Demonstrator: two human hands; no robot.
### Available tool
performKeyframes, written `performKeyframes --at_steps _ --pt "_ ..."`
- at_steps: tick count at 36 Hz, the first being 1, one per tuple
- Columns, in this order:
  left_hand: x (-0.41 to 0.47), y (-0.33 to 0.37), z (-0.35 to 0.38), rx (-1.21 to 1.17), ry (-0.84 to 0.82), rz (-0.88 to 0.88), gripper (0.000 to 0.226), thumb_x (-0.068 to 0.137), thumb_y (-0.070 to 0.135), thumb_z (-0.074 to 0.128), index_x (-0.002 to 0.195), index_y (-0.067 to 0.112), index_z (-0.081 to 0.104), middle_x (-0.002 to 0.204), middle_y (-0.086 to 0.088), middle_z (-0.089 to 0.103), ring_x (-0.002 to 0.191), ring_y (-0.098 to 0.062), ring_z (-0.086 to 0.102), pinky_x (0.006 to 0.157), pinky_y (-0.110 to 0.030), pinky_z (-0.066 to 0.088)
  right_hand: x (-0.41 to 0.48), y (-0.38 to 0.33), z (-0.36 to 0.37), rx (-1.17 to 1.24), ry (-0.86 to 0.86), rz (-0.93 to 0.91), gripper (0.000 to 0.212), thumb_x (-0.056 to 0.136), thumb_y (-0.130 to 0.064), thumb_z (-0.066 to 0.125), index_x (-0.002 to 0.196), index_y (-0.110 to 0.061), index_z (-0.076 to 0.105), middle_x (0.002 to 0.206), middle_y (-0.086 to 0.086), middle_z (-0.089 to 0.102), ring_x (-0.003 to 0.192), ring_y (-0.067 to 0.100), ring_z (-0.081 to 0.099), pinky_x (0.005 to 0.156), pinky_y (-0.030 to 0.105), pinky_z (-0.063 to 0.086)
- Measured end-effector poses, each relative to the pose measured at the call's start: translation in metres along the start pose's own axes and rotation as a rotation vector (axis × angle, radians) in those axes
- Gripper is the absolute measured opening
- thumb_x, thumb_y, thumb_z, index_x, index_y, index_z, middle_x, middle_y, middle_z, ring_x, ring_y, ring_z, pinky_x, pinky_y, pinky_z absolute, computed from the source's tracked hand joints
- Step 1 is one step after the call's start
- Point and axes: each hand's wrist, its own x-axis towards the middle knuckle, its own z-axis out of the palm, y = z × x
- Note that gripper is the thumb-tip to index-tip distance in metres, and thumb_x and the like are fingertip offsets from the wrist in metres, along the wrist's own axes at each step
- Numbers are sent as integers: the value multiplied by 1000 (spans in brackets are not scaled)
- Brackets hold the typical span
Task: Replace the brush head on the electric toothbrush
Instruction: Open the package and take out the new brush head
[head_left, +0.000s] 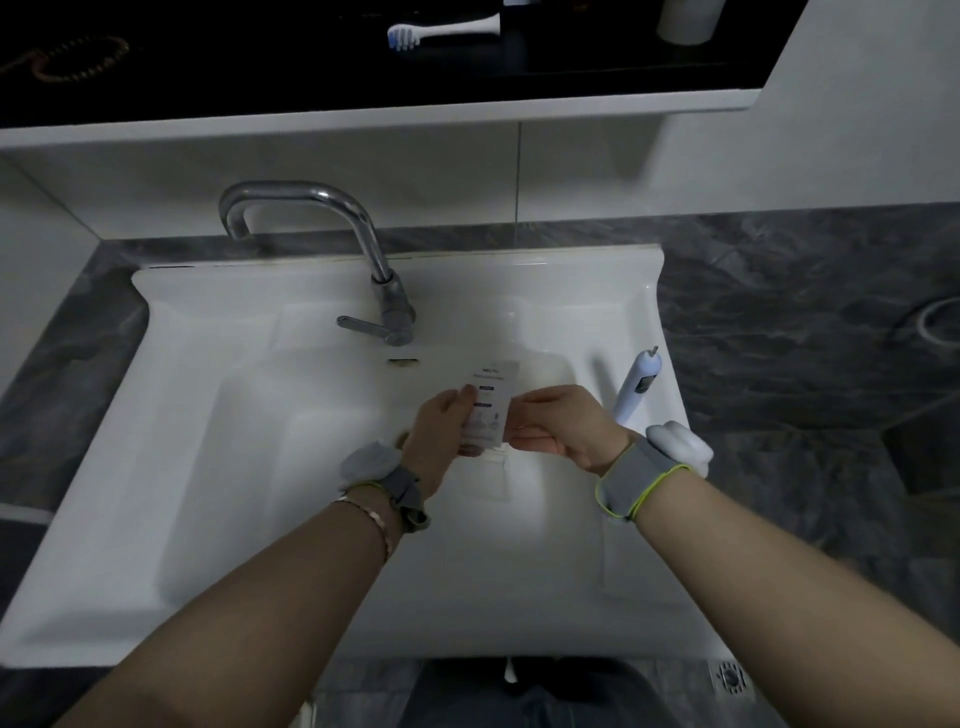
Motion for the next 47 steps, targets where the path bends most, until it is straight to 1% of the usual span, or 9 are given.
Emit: performKeyframes --at_steps 4,9,14,17,22,26,30,37,47 --pt "-1 -3 5 47 54 21 32 98 32 36 100 4 51 87 -8 61 66 -17 61 45 -21 55 0 1 6 -41 115 -95 26 86 -2 63 99 -8 42 78 11 61 35 6 62 44 19 54" --pt "-3 3 12 -28 44 -21 47 98 34 35 121 -6 45 105 -18 59 71 -18 61 42 -25 56 1 1 12 -261 148 -264 6 89 -4 56 89 -10 58 77 -1 59 59 6 61 52 15 49" --pt "-10 9 13 5 21 45 24 98 31 36 103 8 40 97 -9 58 72 -15 60 44 -22 56 1 -5 15 -141 50 -148 18 92 -19 52 92 -3 61 90 10 57 72 16 54 70 28 45" --pt "-9 10 10 -23 56 38 27 98 34 36 96 8 42 85 -4 57 68 -14 61 45 -23 55 6 -3 16 -459 276 -303 36 87 -25 62 77 9 65 73 15 57 68 23 52 68 35 44" --pt "-2 14 -8 -237 166 -58 35 97 34 39 76 10 50 87 -12 64 72 -19 66 46 -21 54 12 -7 0 -492 639 -311 42 93 -22 49 55 -15 30 58 8 43 61 24 42 62 27 27" --pt "-4 16 -11 -270 23 -99 33 96 35 40 76 12 51 104 -2 67 96 -24 64 66 -30 51 14 -2 2 -556 421 -242 45 91 -17 56 49 -16 38 52 9 47 47 19 50 52 29 42" --pt "-9 15 0 -213 -52 -85 29 95 32 46 76 16 61 81 -6 68 72 -23 64 71 -31 53 3 1 14 -341 69 -132 30 96 -14 49 66 -12 53 60 4 51 36 2 54 44 17 52" --pt "-10 8 14 192 166 187 28 92 28 51 76 8 62 78 -12 62 73 -24 59 69 -35 51 10 -3 9 -386 401 -274 29 87 -42 57 92 -14 51 79 2 58 76 21 56 79 39 49" --pt "-22 4 26 537 150 371 37 94 26 47 58 21 41 54 7 42 52 -8 40 49 -11 33 14 4 14 -736 413 -234 47 93 -10 43 136 2 30 108 23 61 102 33 59 83 35 41"
